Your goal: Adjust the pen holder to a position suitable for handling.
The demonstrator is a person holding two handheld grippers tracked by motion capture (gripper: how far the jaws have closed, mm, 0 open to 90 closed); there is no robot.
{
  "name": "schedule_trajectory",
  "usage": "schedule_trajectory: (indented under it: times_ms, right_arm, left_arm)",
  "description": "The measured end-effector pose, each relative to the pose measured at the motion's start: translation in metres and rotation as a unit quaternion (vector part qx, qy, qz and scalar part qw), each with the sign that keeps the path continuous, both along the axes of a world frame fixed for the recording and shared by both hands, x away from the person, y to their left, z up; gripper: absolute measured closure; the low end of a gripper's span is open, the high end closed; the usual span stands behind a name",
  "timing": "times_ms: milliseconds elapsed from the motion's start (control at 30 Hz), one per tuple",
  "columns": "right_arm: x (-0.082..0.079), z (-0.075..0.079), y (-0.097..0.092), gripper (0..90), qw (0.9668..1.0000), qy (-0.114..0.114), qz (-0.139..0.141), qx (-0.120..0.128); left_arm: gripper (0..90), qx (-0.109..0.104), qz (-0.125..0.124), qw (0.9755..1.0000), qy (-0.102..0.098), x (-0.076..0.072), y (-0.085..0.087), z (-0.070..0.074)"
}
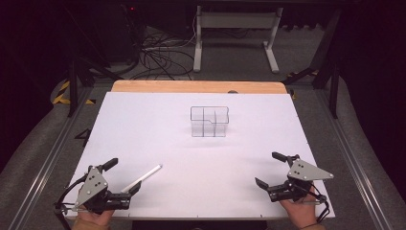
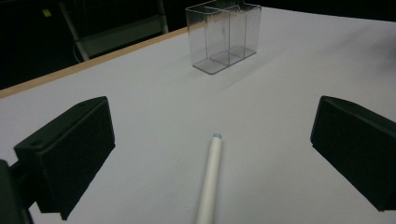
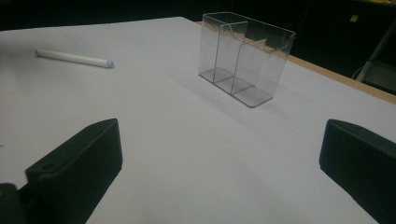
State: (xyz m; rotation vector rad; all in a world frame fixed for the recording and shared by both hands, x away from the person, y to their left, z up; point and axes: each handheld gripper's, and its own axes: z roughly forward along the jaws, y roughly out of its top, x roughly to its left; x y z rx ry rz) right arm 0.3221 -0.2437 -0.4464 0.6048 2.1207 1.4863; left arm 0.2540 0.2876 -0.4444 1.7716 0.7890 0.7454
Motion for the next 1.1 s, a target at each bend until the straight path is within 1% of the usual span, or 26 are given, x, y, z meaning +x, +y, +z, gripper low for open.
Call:
schedule_trajectory:
  times_ms: [67, 100, 133, 200, 433, 567, 633, 667, 733, 767, 800, 833, 933, 1000, 1033, 1067, 1100]
  right_arm:
    - [0.0, -0.001, 0.0, 0.0, 1.0, 0.001, -0.002, 0.0]
    - [0.0, -0.001, 0.0, 0.0, 1.0, 0.001, -0.002, 0.0]
    - [0.0, -0.001, 0.0, 0.0, 1.0, 0.0, -0.002, 0.0]
    - [-0.001, -0.001, 0.0, 0.4, 1.0, -0.001, -0.001, 0.0]
    - [-0.001, -0.002, 0.001, 1.3, 1.0, -0.002, 0.001, -0.003]
    - [-0.002, -0.002, 0.001, 1.8, 1.0, -0.003, 0.002, -0.002]
    - [-0.002, -0.002, 0.001, 2.1, 1.0, -0.003, 0.003, -0.001]
    - [-0.002, -0.002, 0.001, 2.2, 1.0, -0.003, 0.003, -0.001]
    - [-0.002, -0.003, 0.001, 2.3, 1.0, -0.001, 0.003, -0.003]
    - [-0.002, -0.003, 0.0, 2.3, 1.0, 0.0, 0.003, -0.002]
    - [-0.002, -0.003, 0.0, 2.4, 1.0, 0.001, 0.003, -0.002]
    - [-0.002, -0.003, 0.0, 2.5, 1.0, 0.002, 0.003, -0.001]
    - [-0.002, -0.003, -0.001, 2.5, 1.0, 0.001, 0.002, 0.0]
    - [-0.003, -0.003, -0.001, 2.5, 1.0, 0.002, 0.002, -0.002]
    - [-0.003, -0.003, -0.001, 2.5, 1.0, 0.002, 0.002, -0.002]
    - [-0.003, -0.003, -0.001, 2.5, 1.0, 0.002, 0.002, -0.002]
    - [-0.003, -0.003, -0.001, 2.5, 1.0, 0.002, 0.002, -0.002]
  left_arm:
    - [0.2, 0.001, 0.002, 1.0, -0.003, 0.0, 0.0, 0.001]
    - [0.2, -0.003, 0.002, 1.0, -0.001, 0.0, 0.0, 0.001]
    - [0.1, -0.013, -0.001, 0.9999, 0.002, 0.0, 0.001, 0.001]
    - [0.2, -0.02, -0.005, 0.9998, 0.005, 0.0, 0.002, 0.001]
    - [1.4, -0.015, -0.011, 0.9998, 0.006, -0.001, 0.002, 0.003]
    - [2.1, -0.012, -0.007, 0.9999, 0.006, 0.0, 0.002, 0.004]
    - [2.4, -0.019, -0.011, 0.9997, 0.012, 0.001, 0.001, 0.006]
    - [2.6, -0.02, -0.011, 0.9996, 0.015, 0.001, 0.001, 0.007]
    - [2.8, -0.02, -0.012, 0.9996, 0.016, 0.001, 0.001, 0.008]
    - [2.8, -0.024, -0.017, 0.9994, 0.019, 0.002, -0.001, 0.01]
    - [2.9, -0.024, -0.017, 0.9994, 0.019, 0.002, -0.001, 0.01]
    - [2.9, -0.016, -0.018, 0.9994, 0.024, 0.005, -0.003, 0.012]
    - [2.9, -0.018, -0.023, 0.9992, 0.028, 0.008, -0.005, 0.015]
    - [2.9, -0.011, -0.025, 0.9991, 0.032, 0.012, -0.007, 0.018]
    - [2.9, -0.012, -0.026, 0.999, 0.033, 0.013, -0.009, 0.02]
    - [2.9, -0.007, -0.029, 0.9991, 0.032, 0.016, -0.011, 0.023]
    - [2.9, -0.007, -0.029, 0.9991, 0.032, 0.016, -0.011, 0.023]
